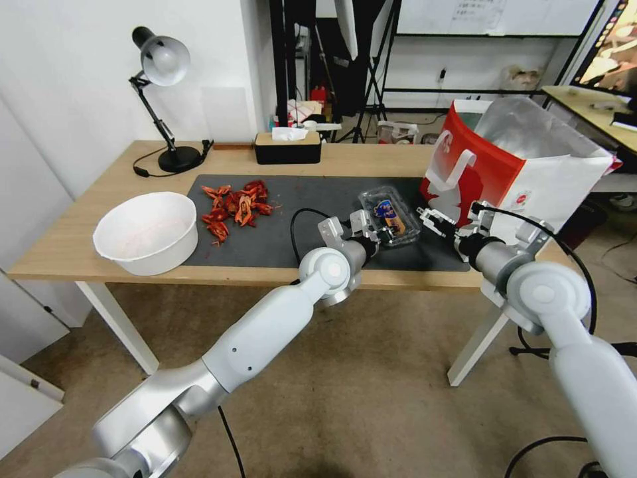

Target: Close the takeout container lid, then place the container into the takeout bag.

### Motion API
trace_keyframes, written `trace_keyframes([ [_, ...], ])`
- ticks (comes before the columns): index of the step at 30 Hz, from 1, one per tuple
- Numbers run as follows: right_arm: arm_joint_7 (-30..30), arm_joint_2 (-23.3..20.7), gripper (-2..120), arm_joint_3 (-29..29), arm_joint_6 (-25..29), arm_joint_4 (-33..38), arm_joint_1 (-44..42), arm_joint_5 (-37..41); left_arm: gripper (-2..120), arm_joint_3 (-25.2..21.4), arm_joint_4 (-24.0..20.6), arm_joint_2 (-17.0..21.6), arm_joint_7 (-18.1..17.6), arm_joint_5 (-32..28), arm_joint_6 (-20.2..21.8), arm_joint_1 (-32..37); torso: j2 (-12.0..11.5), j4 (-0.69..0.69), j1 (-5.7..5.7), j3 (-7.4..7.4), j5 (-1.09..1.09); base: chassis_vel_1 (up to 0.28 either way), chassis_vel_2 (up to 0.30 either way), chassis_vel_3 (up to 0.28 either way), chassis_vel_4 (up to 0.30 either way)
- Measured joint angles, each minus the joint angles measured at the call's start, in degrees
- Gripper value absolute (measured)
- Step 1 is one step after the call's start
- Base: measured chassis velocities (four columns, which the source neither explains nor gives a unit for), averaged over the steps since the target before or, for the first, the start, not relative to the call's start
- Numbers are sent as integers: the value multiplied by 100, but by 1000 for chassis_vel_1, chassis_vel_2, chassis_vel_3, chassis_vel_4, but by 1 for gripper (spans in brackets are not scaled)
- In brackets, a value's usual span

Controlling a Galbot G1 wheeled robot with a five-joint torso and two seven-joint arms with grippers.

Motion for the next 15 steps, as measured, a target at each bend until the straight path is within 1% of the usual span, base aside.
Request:
trace_keyframes([
  [8,-55,-61,100,-59,-193,-252,207,237,0,-3,-35,33,0,1,0,3,0,-1,0,0,0,0,0,0,0],
  [15,-117,-96,100,-160,-255,-403,386,310,0,-4,-56,41,-3,1,0,15,0,-1,0,-1,0,0,0,0,0],
])
